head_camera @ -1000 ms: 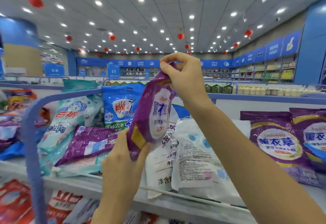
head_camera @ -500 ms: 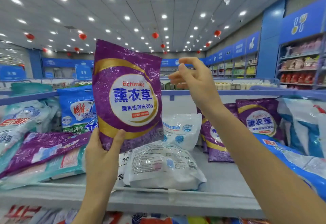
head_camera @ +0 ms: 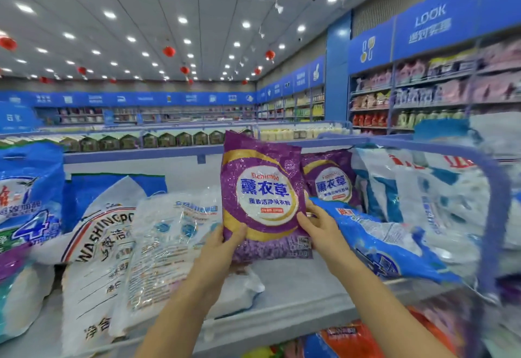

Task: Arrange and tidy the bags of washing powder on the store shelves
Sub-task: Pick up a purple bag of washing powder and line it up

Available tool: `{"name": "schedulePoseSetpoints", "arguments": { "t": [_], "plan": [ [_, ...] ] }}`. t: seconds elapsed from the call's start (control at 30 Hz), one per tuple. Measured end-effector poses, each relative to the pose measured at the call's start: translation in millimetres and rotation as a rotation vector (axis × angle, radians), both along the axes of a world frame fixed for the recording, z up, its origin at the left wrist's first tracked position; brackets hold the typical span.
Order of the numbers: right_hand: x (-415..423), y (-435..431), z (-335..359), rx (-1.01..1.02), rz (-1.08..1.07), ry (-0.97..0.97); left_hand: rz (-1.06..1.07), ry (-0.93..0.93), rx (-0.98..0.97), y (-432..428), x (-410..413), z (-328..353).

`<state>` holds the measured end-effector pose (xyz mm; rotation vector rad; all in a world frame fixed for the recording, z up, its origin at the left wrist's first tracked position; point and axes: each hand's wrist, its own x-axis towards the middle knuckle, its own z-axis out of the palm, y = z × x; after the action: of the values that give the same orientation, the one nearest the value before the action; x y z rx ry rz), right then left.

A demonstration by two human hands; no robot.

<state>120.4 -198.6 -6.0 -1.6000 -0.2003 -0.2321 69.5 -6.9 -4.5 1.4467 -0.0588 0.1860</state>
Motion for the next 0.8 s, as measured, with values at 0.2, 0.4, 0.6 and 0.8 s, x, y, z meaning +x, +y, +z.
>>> {"name": "schedulePoseSetpoints", "arguments": {
  "t": [0.2,0.4,0.6,0.8],
  "plan": [
    [16,-35,-23,-0.074,-0.111,-0.027,-0.051,0.082,0.176,-30,32,-3],
    [36,-52,-24,-0.33,-0.148,-0.062,0.02,0.188,0.045,-59,66,-12],
    [43,-55,-27,-0.64,-0.204,-0.085,0.162,0.271,-0.154,-82,89,-41],
    [8,-85,-27,-0.968,-0.513,-0.649,0.255,0.36,-0.145,-79,106,-45]
  ]
}}
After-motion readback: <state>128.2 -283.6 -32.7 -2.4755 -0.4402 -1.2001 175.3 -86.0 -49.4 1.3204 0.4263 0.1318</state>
